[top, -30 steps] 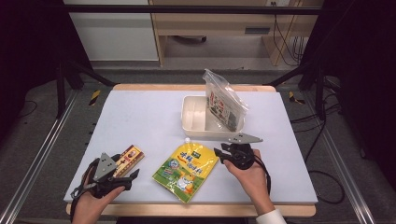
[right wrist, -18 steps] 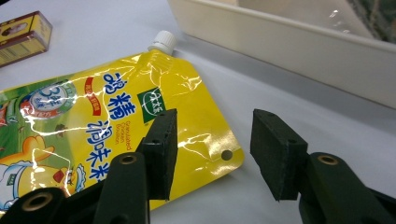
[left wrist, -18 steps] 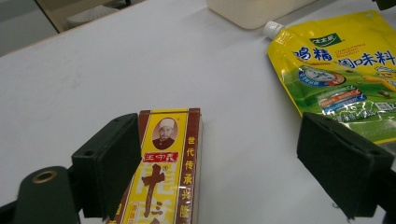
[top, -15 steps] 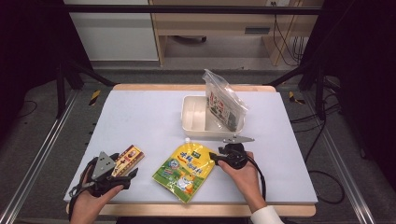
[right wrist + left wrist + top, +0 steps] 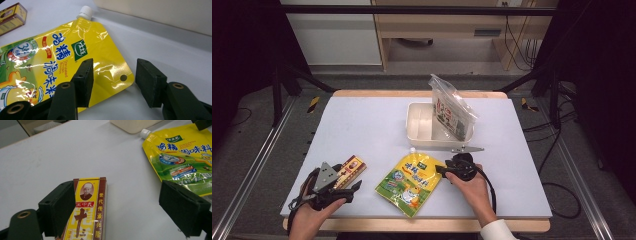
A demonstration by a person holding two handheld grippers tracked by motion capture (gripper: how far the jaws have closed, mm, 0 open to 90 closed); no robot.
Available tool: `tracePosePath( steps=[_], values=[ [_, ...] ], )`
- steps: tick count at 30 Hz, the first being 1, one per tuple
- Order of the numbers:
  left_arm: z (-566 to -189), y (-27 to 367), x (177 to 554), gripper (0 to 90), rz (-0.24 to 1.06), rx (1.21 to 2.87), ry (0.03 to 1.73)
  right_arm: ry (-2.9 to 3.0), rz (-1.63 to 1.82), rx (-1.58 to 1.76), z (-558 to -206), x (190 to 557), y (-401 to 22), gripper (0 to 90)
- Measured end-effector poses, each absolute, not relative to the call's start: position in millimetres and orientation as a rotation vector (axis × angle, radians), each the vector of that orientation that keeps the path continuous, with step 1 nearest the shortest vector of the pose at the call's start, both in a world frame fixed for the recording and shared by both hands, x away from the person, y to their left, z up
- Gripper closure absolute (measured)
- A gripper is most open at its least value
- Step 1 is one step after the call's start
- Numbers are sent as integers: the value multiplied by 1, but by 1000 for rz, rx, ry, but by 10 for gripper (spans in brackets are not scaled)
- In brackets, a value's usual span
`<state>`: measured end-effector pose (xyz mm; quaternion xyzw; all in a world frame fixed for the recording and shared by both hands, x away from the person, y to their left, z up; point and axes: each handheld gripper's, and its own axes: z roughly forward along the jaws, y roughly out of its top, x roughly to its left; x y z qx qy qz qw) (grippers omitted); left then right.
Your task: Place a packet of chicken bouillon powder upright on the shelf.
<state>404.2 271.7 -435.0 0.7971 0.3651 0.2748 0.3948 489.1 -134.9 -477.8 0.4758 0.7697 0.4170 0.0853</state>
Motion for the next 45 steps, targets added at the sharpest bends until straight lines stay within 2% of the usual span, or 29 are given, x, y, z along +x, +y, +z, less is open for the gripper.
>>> tracePosePath(
  steps=[10, 32, 39, 42, 45],
  values=[
    [-436, 270, 405, 135, 690, 2035, 921, 2300, 1264, 1421, -477, 488, -135, 546],
    [-437, 268, 405, 137, 686, 2055, 911, 2217, 1436, 1468, -465, 482, -141, 752],
    [-437, 267, 405, 138, 689, 2061, 905, 2276, 1345, 1448, -468, 482, -133, 786],
    [-437, 267, 404, 138, 688, 2059, 909, 2305, 1245, 1460, -471, 483, -128, 876],
    [-437, 267, 404, 138, 684, 2056, 910, 2297, 1272, 1441, -467, 482, -127, 900]
  ],
)
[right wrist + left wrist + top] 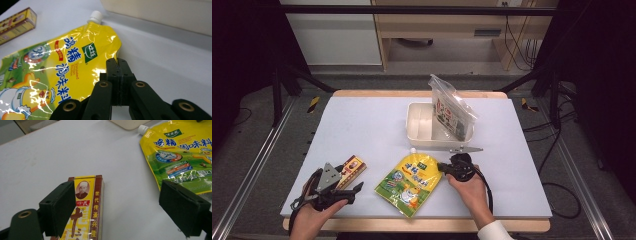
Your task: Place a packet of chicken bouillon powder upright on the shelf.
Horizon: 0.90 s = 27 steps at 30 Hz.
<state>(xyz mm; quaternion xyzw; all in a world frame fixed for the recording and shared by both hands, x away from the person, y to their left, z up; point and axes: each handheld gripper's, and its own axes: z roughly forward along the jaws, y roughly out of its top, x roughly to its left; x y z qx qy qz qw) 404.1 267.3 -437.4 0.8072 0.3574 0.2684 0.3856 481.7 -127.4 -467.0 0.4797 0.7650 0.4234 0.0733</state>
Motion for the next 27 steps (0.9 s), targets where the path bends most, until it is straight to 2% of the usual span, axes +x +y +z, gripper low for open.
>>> tracePosePath(
  steps=[8, 16, 17, 27],
  values=[
    [-434, 263, 407, 144, 632, 2049, 890, 2332, 1311, 1309, -436, 486, -121, 900],
    [-406, 252, 417, 146, 623, 2088, 813, 2379, 1289, 1166, -397, 498, -110, 900],
    [-399, 249, 422, 146, 614, 2108, 791, 2395, 1273, 1127, -384, 502, -106, 900],
    [-371, 241, 436, 164, 601, 2152, 725, 2447, 1235, 971, -345, 514, -95, 900]
  ],
)
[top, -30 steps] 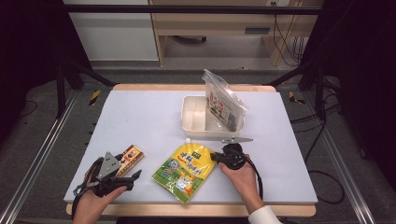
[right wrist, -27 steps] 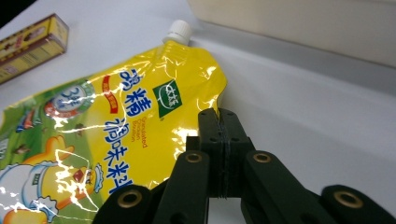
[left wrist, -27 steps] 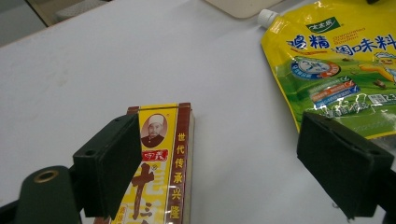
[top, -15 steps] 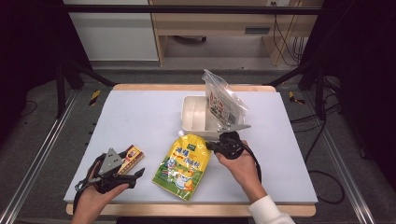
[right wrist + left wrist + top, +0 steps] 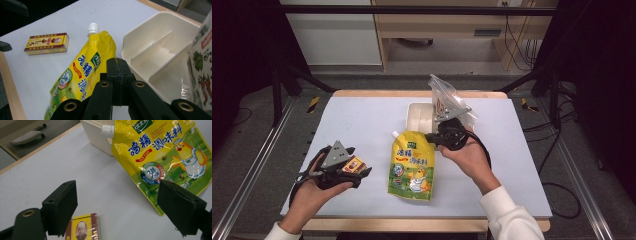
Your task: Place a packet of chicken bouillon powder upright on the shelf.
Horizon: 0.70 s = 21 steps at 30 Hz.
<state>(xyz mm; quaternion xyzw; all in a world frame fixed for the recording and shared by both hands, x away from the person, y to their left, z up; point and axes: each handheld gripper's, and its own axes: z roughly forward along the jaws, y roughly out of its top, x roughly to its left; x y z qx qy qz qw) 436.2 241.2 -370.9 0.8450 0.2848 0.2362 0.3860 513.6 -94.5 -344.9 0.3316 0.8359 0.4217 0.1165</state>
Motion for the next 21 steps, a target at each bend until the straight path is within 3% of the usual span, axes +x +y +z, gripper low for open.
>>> tracePosePath(
  steps=[21],
  values=[
    [-328, 235, 454, 232, 622, 2211, 624, 2509, 1128, 629, -289, 503, -54, 900]
  ],
)
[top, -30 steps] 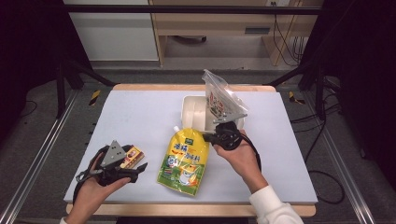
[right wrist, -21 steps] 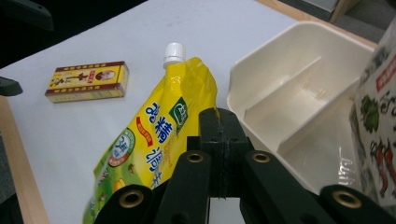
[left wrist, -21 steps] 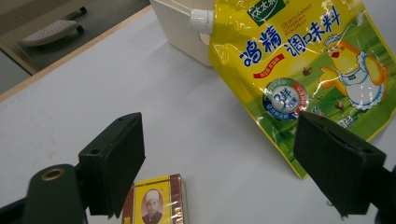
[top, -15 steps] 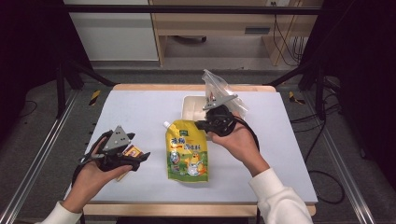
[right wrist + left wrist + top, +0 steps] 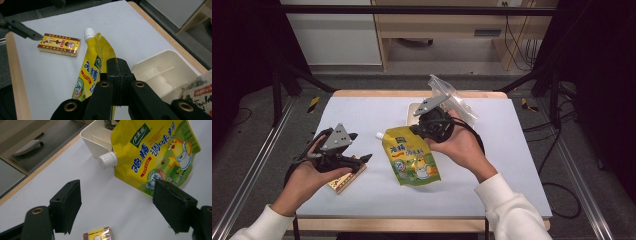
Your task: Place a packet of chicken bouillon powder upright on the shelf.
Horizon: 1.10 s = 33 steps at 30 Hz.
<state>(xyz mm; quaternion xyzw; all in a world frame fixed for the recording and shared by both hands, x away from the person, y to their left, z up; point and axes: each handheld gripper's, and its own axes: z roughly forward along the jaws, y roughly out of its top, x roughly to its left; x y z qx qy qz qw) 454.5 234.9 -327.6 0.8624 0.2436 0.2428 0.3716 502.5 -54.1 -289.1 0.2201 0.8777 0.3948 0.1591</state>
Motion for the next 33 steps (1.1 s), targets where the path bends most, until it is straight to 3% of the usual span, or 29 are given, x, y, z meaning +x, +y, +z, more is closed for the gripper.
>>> tracePosePath(
  steps=[24, 28, 33],
  values=[
    [-326, 217, 465, 301, 566, 2294, 503, 2550, 1166, 407, -281, 476, -37, 900],
    [-323, 208, 470, 443, 579, 2289, 466, 2560, 1165, 399, -280, 474, -37, 900],
    [-319, 196, 477, 476, 542, 2306, 427, 2574, 1160, 392, -279, 474, -39, 900]
  ],
)
